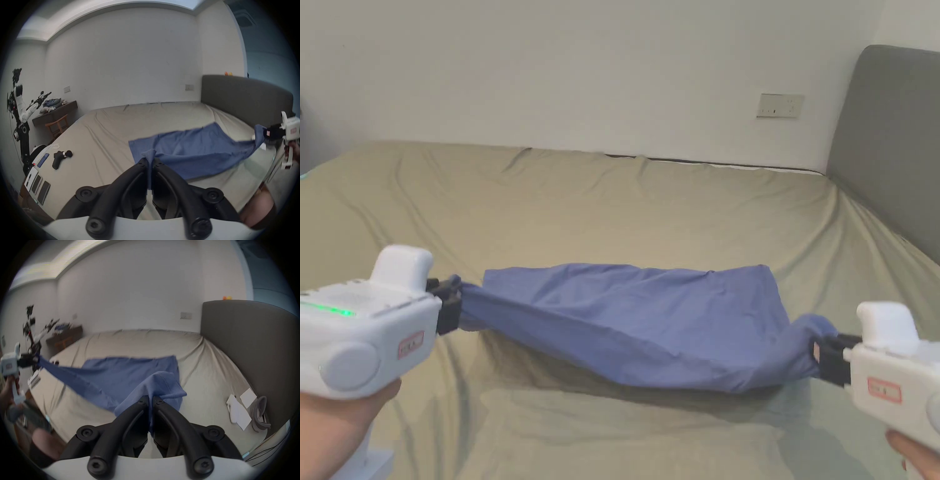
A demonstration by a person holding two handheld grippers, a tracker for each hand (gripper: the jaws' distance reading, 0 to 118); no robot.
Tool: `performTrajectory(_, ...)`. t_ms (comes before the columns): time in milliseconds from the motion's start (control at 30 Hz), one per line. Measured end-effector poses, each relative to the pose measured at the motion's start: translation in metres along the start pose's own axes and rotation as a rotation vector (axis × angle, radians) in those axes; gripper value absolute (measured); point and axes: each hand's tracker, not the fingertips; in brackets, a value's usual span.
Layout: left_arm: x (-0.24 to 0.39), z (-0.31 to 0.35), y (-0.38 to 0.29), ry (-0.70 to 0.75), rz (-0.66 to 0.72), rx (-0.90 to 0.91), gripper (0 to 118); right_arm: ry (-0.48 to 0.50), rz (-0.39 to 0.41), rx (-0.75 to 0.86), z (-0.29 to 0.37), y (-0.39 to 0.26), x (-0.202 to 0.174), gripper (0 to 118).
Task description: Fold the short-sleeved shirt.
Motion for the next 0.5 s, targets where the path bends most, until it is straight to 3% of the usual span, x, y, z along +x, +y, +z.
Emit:
performTrajectory(133,-0.001,0.019,-0.045,-0.042,0.101,-0.105,4,0.074,0.055,-0.125,0.014,-0.036,-0.009,5)
performTrajectory(300,-0.029,0.028,-0.088,-0.019,0.070,-0.157,4,0.110,0.129,-0.248,0.028,-0.067,-0.009,5)
performTrajectory(500,-0.025,0.035,-0.124,-0.031,0.025,-0.214,4,0.125,0.091,-0.283,0.017,-0.100,0.001,6)
